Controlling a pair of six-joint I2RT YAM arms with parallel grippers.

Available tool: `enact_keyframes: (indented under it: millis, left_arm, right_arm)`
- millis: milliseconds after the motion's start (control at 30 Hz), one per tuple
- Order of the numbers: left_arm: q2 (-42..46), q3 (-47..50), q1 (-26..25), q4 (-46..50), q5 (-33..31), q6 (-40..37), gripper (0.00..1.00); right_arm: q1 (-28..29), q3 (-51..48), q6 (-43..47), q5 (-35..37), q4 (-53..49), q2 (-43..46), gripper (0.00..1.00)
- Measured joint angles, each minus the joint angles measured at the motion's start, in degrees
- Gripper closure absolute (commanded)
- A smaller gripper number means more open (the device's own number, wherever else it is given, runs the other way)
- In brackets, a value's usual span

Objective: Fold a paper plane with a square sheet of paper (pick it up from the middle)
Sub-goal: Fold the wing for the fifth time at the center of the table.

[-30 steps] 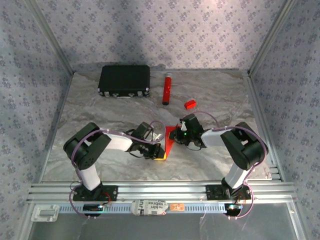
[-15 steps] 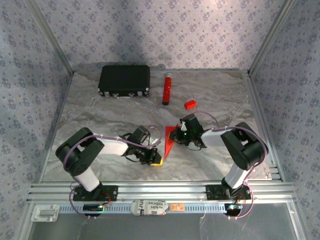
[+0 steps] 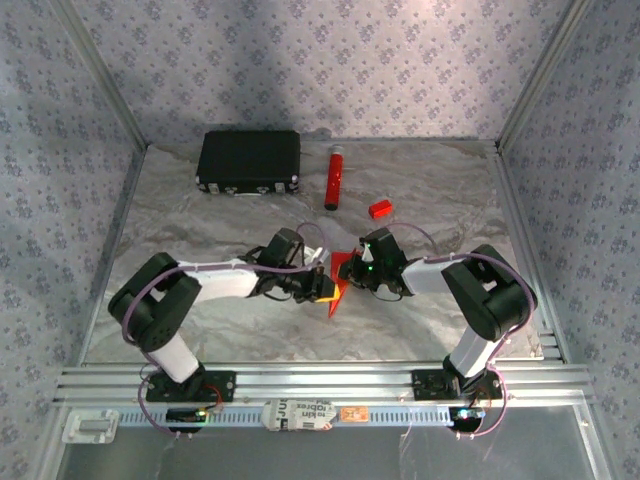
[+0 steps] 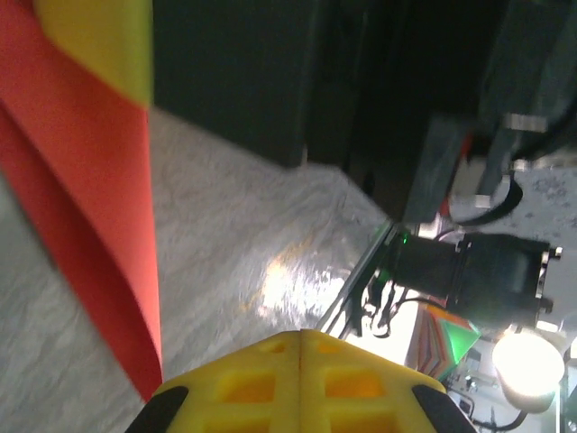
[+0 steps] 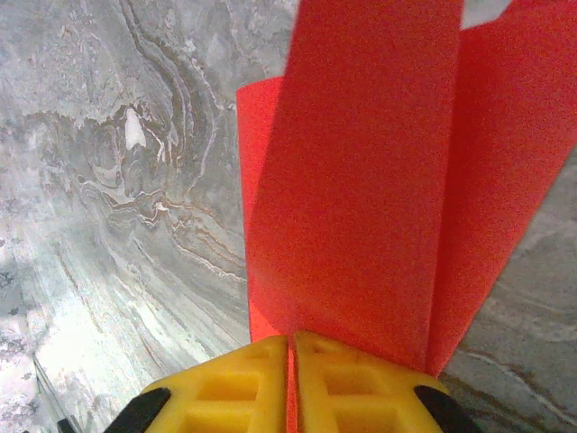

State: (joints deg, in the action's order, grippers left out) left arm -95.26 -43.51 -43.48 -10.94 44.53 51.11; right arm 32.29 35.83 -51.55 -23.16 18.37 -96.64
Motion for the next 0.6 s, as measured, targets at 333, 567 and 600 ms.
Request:
enact_keyframes:
  millis: [333,567,600]
  left_arm:
    - [-7.96,-3.82,-0.04,-1.68,-0.26,1.07,0.94]
    - [-9.79,-4.85,-1.03,-1.38,-0.74,-0.07,0.94]
    - [-10.03,-4.85,-1.22,-1.01,-1.07,-0.44,0.94]
  right_arm:
    - [0.00,0.00,0.00,0.00,-0.02,0.00,0.88]
    - [0.00,0.00,0.00,0.00,0.00,0.00,0.88]
    - [0.00,0.00,0.00,0.00,-0.02,0.00,0.88]
